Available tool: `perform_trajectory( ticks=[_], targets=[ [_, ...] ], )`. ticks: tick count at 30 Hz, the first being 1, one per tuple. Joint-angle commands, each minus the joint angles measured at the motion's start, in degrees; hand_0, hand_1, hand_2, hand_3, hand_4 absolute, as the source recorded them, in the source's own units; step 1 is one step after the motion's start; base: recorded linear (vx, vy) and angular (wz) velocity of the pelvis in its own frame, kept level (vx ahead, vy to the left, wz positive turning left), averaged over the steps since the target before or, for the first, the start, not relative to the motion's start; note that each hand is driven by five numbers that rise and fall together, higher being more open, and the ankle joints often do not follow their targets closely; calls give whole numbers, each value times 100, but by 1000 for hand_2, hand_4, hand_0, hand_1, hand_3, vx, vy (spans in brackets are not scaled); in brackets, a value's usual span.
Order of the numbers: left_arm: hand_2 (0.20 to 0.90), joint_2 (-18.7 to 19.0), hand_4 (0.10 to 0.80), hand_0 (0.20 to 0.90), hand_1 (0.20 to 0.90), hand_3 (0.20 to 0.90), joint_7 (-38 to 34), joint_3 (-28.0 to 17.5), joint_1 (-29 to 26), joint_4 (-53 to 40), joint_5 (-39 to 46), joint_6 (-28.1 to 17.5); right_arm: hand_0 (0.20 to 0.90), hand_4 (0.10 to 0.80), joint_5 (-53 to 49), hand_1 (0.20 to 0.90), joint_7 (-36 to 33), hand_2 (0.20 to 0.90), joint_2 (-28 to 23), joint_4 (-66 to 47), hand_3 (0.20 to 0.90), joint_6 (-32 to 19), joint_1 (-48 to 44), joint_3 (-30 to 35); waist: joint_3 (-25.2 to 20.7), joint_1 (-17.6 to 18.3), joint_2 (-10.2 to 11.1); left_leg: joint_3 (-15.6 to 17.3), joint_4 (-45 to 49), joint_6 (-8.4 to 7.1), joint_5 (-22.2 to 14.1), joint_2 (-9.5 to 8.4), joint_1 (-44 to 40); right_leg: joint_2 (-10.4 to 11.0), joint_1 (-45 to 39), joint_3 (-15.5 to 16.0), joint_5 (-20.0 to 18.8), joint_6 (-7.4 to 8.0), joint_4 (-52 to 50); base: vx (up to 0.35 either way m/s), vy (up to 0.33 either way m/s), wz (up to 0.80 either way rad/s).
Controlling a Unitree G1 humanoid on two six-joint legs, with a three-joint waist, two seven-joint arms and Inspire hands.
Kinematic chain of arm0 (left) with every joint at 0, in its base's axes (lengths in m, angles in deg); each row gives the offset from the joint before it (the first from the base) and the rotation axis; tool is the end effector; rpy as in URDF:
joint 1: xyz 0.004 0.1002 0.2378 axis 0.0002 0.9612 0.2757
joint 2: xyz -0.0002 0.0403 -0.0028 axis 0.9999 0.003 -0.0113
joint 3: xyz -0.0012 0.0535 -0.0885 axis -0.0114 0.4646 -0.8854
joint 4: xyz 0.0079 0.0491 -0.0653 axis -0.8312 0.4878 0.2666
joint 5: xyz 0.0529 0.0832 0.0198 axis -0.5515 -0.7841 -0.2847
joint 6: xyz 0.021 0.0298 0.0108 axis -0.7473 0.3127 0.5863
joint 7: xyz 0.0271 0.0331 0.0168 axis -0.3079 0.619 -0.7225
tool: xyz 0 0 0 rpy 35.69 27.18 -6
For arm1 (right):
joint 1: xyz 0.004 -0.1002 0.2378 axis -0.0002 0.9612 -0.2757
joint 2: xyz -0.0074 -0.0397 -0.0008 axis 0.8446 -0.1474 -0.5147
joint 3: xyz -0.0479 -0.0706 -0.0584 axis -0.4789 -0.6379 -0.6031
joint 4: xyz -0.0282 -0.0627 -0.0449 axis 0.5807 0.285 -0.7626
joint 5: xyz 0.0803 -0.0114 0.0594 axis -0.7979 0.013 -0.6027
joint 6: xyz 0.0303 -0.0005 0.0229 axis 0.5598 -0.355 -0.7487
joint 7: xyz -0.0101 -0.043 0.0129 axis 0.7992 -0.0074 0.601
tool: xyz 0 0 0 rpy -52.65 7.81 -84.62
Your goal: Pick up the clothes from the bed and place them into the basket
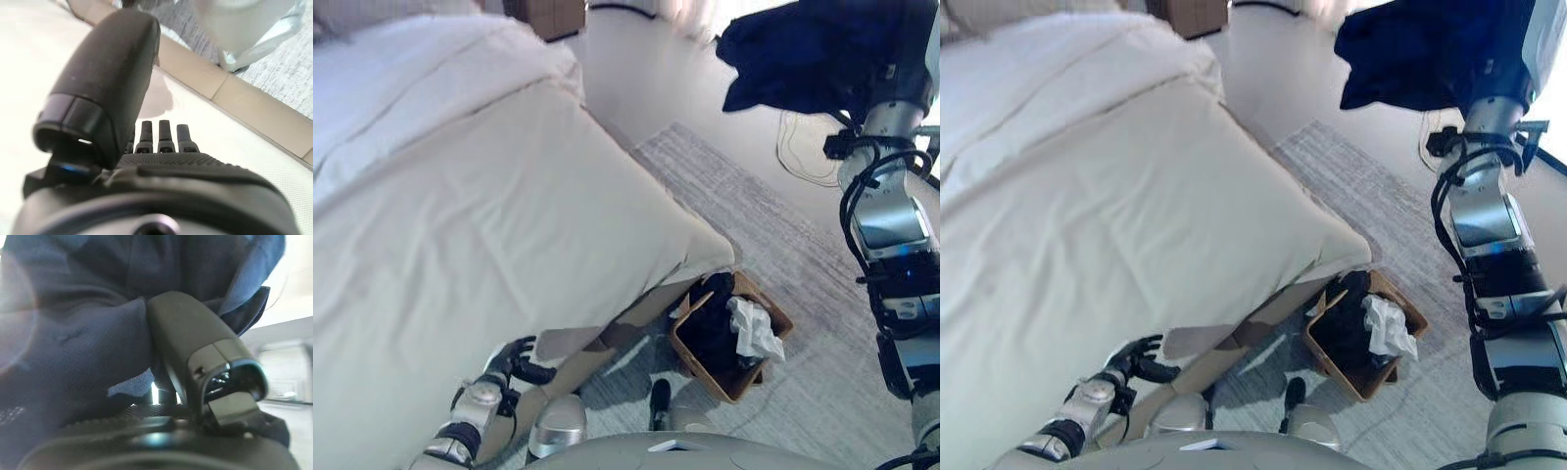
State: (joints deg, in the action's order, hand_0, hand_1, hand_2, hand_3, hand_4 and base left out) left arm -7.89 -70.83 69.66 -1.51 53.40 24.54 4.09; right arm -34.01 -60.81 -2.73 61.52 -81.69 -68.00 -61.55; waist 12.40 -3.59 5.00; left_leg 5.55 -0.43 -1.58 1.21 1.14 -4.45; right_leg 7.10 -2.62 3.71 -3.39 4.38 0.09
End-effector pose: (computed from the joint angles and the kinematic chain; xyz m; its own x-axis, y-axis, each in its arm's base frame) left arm 0.1091 0.2429 -0.0948 0.5304 0.1265 -0.8383 0.2089 0.9388 0.2739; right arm 0.2919 -0.2676 0.2066 0.7049 -0.3897 0.5927 0.6940 0.5514 -0.4628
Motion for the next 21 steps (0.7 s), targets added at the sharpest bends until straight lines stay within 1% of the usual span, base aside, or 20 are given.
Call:
perform_trajectory(
  ticks=[1, 4, 7, 10, 14, 17, 18, 19, 21],
  targets=[
    [900, 24, 800, 900, 900, 900, 93, 386, 35, 325, -360, 13, 300, 100, 175, 300, 157, 300, -570, 194, 200, -220, -131, 489, -419, -41, -65, -455, 425, 368, -905, -206, -202, -165, -121, 263, 598, 28, -637, 63, -116, -20],
    [900, 18, 800, 900, 900, 900, 129, 472, 67, 296, -536, 0, 300, 100, 258, 300, 417, 300, -442, 331, 200, -128, 254, 534, -285, 49, -109, -463, 593, 366, -949, -182, -196, -209, -89, 227, 730, -64, -858, 73, -140, -14],
    [900, 27, 800, 900, 900, 900, 122, 539, -6, 292, -592, -13, 300, 100, 417, 300, 544, 300, -269, 463, 200, -155, 575, 487, -121, 118, -171, -487, 696, 345, -942, -146, -178, -232, -7, 241, 865, -145, -1137, 77, -178, -16],
    [900, 0, 800, 900, 900, 900, 107, 678, -192, 198, -448, -31, 300, 100, 530, 300, 562, 300, -179, 716, 200, -120, 638, 343, 50, 165, -254, -577, 800, 272, -885, -133, -42, -243, 88, 263, 898, -214, -1205, -16, -170, -5],
    [900, -121, 800, 900, 900, 900, 25, 935, -707, -33, -80, -201, 300, 100, 526, 300, 464, 300, -163, 1187, 200, -39, 270, 36, 526, 234, -405, -652, 1091, 124, -780, -144, 553, -203, 515, 309, 835, -284, -1234, -296, -139, -2],
    [900, -221, 800, 900, 900, 900, -140, 1146, -1082, -318, 254, -435, 300, 100, 494, 300, 252, 300, -128, 1530, 200, -32, -129, -290, 1135, 296, -539, -621, 1514, 44, -696, -130, 1276, -144, 1068, 305, 717, -339, -1358, -346, -70, 4],
    [900, -221, 800, 900, 900, 900, -140, 1146, -1082, -318, 254, -435, 300, 100, 494, 300, 252, 300, -128, 1530, 200, -32, -129, -290, 1135, 296, -539, -621, 1514, 44, -696, -130, 1276, -144, 1068, 305, 717, -339, -1358, -319, -55, 0],
    [900, -272, 800, 900, 900, 900, -265, 1211, -1157, -499, 340, -497, 300, 100, 477, 300, 155, 300, -113, 1739, 200, -65, -320, -457, 1399, 318, -599, -607, 1704, 43, -665, -123, 1612, -146, 1403, 286, 671, -377, -1491, -270, -32, -1],
    [900, -299, 800, 900, 900, 900, -382, 1271, -1229, -673, 446, -512, 300, 100, 538, 300, 125, 300, -83, 2021, 200, 6, -560, -671, 1605, 332, -682, -614, 1869, 61, -605, -131, 2018, -178, 1818, 264, 641, -417, -1654, -276, -37, -2]
  ],
)
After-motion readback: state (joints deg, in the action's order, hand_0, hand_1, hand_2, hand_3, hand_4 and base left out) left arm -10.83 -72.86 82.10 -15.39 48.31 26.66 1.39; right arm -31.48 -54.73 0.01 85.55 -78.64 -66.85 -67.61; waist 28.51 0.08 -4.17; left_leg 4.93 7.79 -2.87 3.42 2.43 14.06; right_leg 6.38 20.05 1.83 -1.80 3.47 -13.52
